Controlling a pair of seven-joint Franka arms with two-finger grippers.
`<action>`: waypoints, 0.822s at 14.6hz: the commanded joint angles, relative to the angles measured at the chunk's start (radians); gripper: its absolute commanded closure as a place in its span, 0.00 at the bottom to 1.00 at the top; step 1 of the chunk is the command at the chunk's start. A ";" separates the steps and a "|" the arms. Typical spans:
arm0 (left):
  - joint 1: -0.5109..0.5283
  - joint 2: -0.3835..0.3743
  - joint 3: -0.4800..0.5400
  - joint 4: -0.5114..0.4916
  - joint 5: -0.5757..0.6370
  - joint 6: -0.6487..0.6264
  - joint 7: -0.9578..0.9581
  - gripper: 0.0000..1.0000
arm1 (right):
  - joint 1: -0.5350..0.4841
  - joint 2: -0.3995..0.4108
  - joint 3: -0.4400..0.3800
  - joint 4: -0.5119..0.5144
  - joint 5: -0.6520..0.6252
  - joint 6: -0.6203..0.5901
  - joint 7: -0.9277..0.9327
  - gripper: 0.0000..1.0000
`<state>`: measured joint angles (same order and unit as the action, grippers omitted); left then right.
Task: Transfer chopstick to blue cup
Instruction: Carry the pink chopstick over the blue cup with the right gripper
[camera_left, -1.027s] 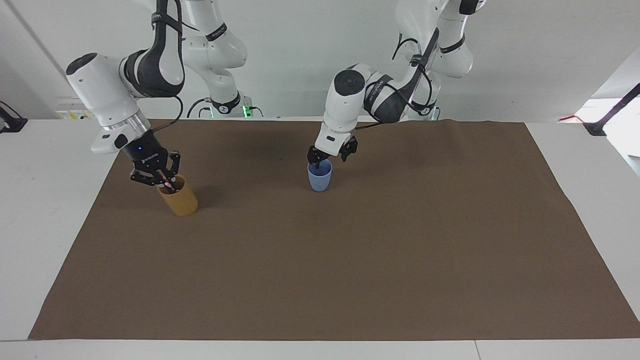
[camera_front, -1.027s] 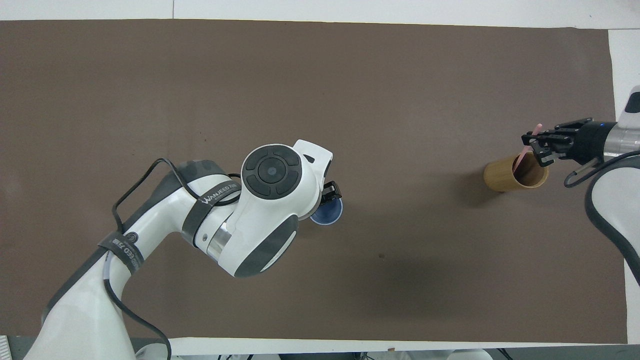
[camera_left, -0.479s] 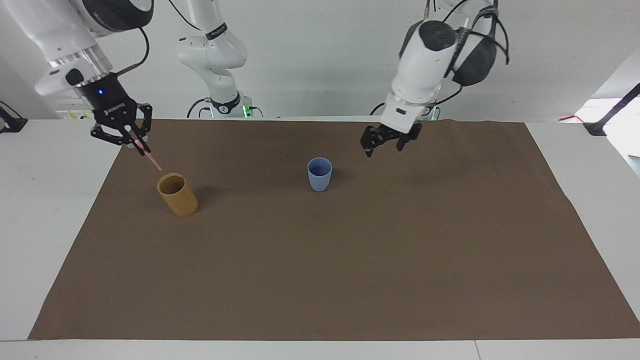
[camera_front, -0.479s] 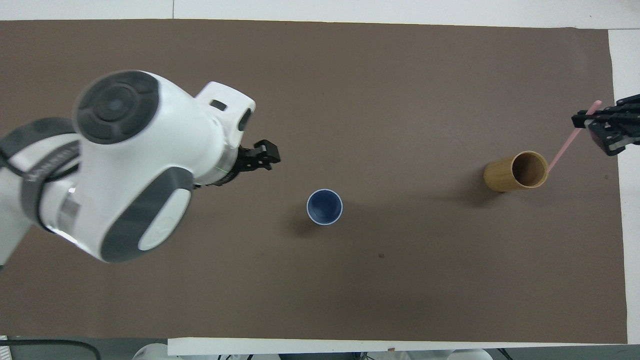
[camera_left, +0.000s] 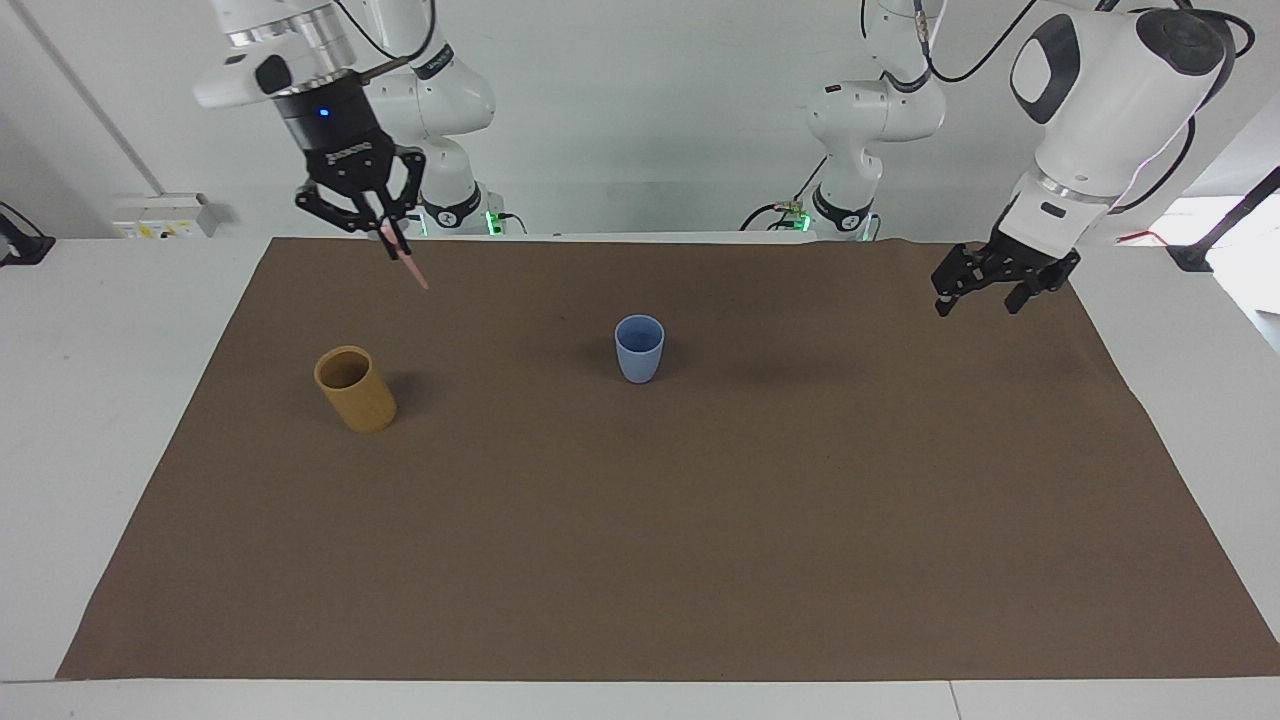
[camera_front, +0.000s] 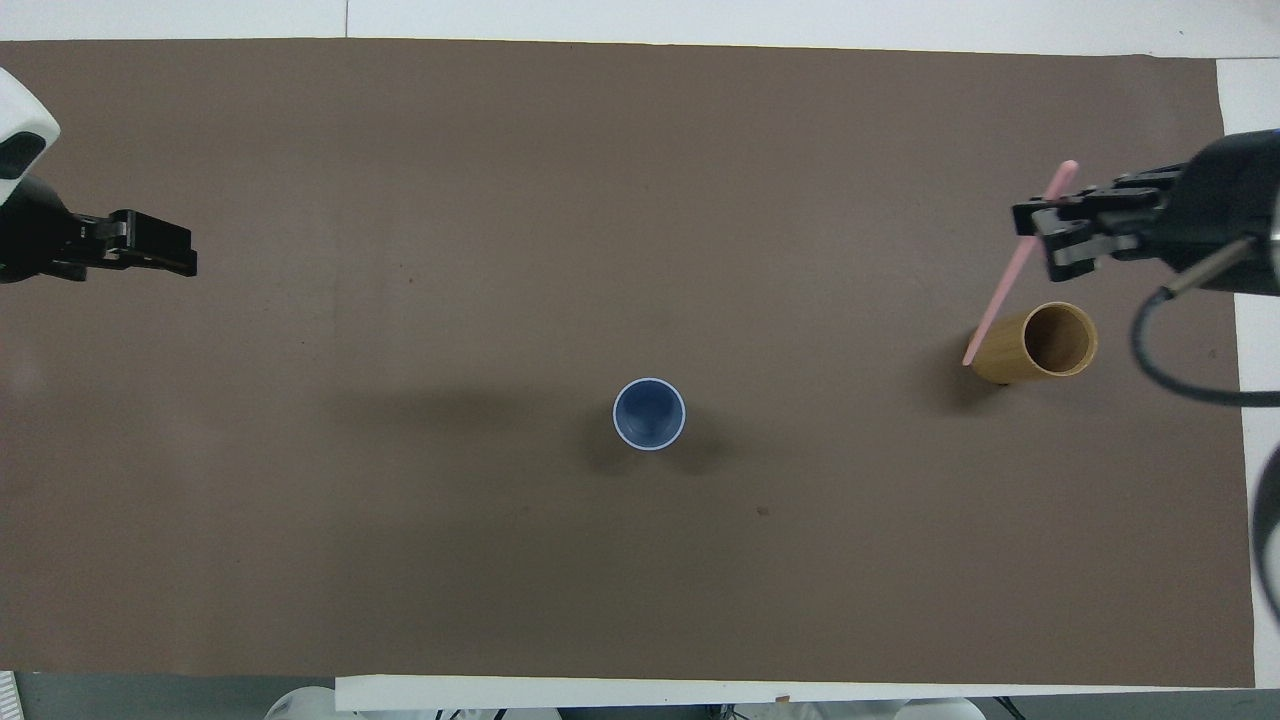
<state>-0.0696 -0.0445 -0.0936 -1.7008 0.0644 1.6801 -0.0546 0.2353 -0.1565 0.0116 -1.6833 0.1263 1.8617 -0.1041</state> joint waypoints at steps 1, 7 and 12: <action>0.004 0.034 -0.011 0.073 0.065 -0.063 0.036 0.00 | 0.103 0.011 -0.004 0.011 -0.043 0.030 0.212 0.97; 0.056 0.069 0.002 0.112 0.031 -0.056 0.035 0.00 | 0.300 0.093 -0.001 -0.006 -0.089 0.183 0.530 0.96; 0.065 0.049 0.002 0.070 0.026 -0.075 0.039 0.00 | 0.369 0.127 -0.001 -0.126 -0.163 0.302 0.607 0.95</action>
<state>-0.0180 0.0094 -0.0902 -1.6255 0.1008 1.6368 -0.0343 0.6055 -0.0092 0.0164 -1.7383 -0.0180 2.1097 0.4909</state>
